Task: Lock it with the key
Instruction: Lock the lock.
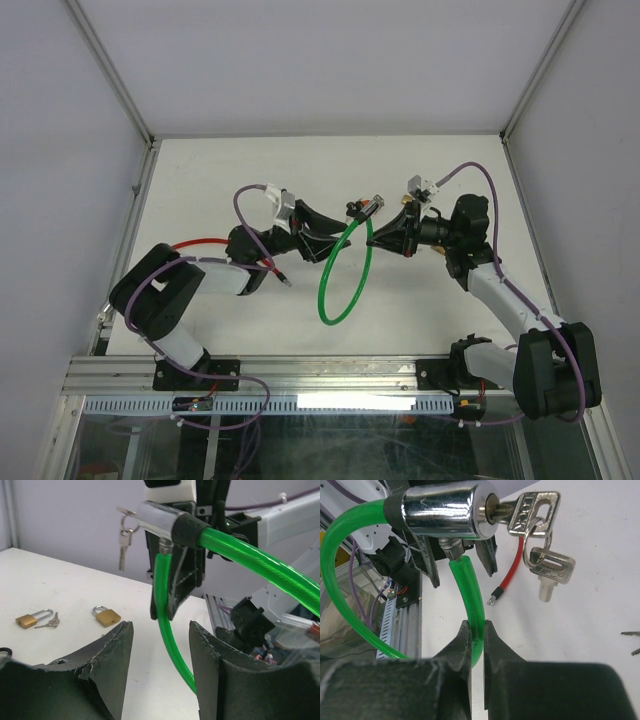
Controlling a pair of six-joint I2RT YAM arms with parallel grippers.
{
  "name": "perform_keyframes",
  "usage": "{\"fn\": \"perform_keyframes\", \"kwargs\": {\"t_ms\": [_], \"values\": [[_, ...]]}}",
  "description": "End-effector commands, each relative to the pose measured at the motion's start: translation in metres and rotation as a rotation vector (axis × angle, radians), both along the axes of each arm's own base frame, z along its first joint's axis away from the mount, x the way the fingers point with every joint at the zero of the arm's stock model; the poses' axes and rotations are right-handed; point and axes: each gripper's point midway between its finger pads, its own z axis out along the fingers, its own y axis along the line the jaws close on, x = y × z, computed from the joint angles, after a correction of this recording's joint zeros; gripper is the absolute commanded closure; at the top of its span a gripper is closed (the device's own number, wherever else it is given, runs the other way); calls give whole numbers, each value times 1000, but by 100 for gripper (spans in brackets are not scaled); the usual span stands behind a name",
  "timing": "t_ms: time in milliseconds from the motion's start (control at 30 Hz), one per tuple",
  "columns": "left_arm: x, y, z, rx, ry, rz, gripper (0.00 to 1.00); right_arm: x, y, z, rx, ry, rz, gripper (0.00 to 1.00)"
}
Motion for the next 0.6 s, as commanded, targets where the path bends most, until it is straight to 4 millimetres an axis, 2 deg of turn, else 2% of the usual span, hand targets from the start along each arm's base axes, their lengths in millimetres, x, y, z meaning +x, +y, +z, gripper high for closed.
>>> {"fn": "perform_keyframes", "kwargs": {"t_ms": [0, 100, 133, 200, 267, 300, 333, 367, 433, 500, 567], "values": [[9, 15, 38, -144, -110, 131, 52, -2, 0, 27, 32, -110, 5, 100], [31, 52, 40, -200, -27, 328, 53, 4, -5, 28, 10, -98, -32, 100], [33, 67, 36, -207, 6, 380, 53, 3, -6, 28, 5, -73, -34, 100], [33, 92, 43, -231, 36, 459, 50, 1, -6, 27, -5, -29, -35, 100], [31, 106, 48, -213, 51, 525, 48, 0, -8, 27, -12, 2, -38, 100], [29, 111, 51, -195, 63, 552, 46, 0, -8, 27, -14, 12, -40, 100], [30, 114, 45, -140, 94, 576, 46, 0, -9, 29, -15, 19, -43, 100], [27, 119, 53, -127, 91, 595, 46, 0, -9, 30, -16, 22, -45, 100], [16, 128, 70, -129, 78, 613, 45, 35, -21, 27, -83, -141, -209, 100], [4, 132, 88, -147, 69, 608, 46, 45, -25, 30, -95, -149, -268, 100], [-6, 128, 103, -158, 74, 588, 46, 57, -30, 34, -105, -159, -333, 100]]}}
